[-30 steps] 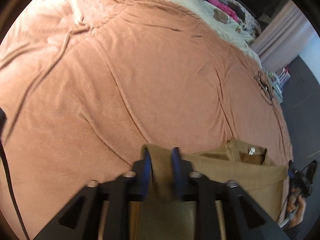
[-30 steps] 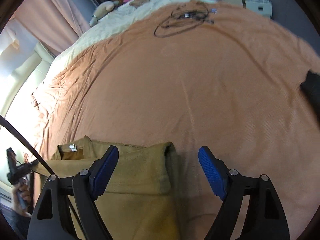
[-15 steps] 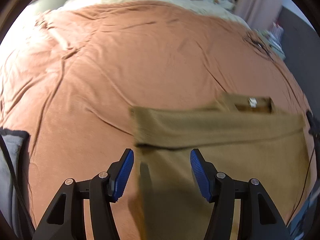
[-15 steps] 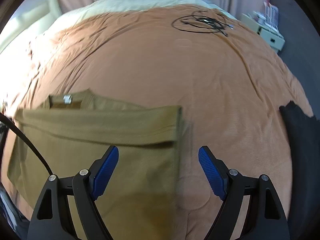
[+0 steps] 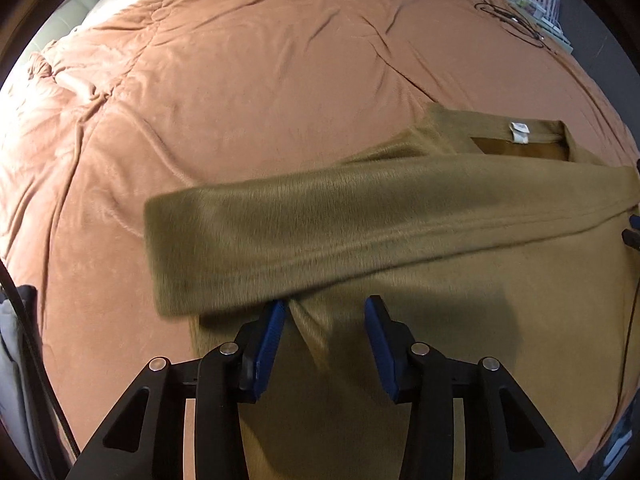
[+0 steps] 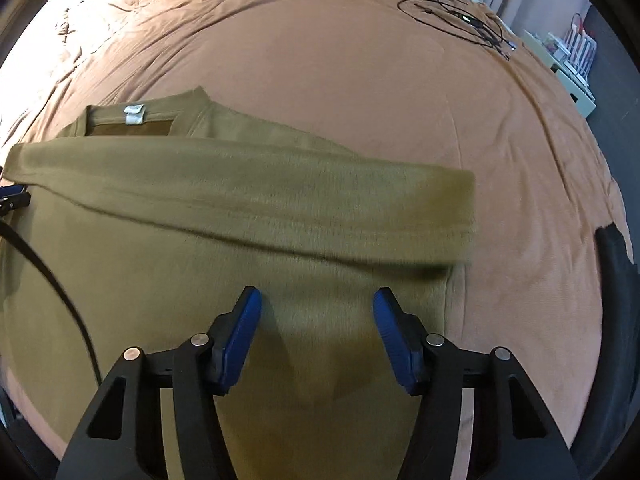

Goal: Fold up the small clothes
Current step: 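Lay the hem over the collar and open both tools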

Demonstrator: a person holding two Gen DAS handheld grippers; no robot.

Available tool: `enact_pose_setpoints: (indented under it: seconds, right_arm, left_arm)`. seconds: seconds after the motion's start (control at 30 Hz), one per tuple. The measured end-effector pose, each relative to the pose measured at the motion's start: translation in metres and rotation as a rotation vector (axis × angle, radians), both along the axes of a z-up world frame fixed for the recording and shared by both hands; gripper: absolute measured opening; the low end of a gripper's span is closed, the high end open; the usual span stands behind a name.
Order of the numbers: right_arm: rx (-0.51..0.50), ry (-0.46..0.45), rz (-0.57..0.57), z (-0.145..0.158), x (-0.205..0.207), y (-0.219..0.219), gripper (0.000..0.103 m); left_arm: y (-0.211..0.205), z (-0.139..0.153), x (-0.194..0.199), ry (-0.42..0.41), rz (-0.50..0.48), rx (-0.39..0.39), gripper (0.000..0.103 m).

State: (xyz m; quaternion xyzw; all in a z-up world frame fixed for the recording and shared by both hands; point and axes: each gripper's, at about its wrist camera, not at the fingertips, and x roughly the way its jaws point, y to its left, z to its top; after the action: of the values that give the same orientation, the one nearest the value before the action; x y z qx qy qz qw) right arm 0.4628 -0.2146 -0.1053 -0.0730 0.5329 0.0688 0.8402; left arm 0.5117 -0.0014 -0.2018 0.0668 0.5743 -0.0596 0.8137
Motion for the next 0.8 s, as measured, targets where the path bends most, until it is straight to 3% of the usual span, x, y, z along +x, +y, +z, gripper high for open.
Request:
enact_pose_setpoints:
  seconds: [0.5, 0.7, 0.8]
  right_arm:
    - [-0.077, -0.060, -0.049, -0.011, 0.073, 0.023, 0.057]
    - [-0.102, -0.129, -0.090, -0.002, 0.097, 0.026, 0.057]
    - [-0.078, -0.162, -0.106, 0.006, 0.097, 0.020, 0.057]
  left_arm:
    - [-0.009, 0.004, 0.063, -0.101, 0.034, -0.022, 0.042]
    - [0.001, 0.022, 0.088, -0.193, 0.113, -0.014, 0.042]
    - [0.013, 0.035, 0.094, -0.224, 0.156, -0.056, 0.042]
